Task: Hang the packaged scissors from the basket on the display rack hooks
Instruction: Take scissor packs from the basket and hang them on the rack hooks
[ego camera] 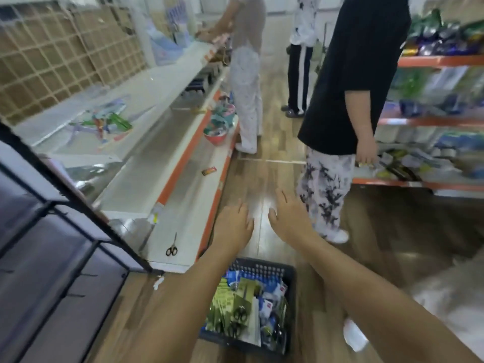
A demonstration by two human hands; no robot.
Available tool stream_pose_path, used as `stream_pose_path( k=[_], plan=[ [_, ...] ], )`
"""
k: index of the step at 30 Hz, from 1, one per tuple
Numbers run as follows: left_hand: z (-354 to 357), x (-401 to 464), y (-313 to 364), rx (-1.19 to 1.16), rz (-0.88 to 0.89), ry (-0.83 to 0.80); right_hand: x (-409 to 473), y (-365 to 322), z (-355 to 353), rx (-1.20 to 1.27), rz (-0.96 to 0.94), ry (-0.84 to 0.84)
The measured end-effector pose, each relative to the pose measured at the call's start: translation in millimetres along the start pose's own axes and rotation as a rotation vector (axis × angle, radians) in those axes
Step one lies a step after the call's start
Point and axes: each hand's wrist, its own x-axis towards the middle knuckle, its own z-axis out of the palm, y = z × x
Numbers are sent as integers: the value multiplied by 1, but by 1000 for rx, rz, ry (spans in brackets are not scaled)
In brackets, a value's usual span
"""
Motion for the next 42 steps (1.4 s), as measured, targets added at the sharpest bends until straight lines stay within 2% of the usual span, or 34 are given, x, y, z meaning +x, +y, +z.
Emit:
stream_pose_path(
  k=[6, 9, 13, 16, 19, 22, 25, 35, 42],
  plan=[
    [69, -23, 11, -34, 37, -193, -57, 50, 54, -21, 169, -164],
    [102, -29, 4, -54, 49, -238, -74, 66, 83, -42, 225, -226],
    [155, -42, -11, 4, 61, -396, -93, 91, 127, -36, 338, -295],
    [206, -45, -28, 22, 49, -407, -100, 114, 170, -46, 361, -353],
    [256, -53, -40, 28, 35, -430, -114, 138, 222, -7, 435, -365],
    [319, -65, -56, 27, 32, -564, -131, 157, 277, 18, 482, -344],
    [379, -77, -75, 19, 14, -570, -149, 173, 333, 43, 484, -458],
    [545, -101, -152, -3, -230, -696, -171, 202, 517, 211, 602, -567],
    [626, -79, -176, -82, -414, -606, -163, 226, 588, 203, 796, -474]
  ],
)
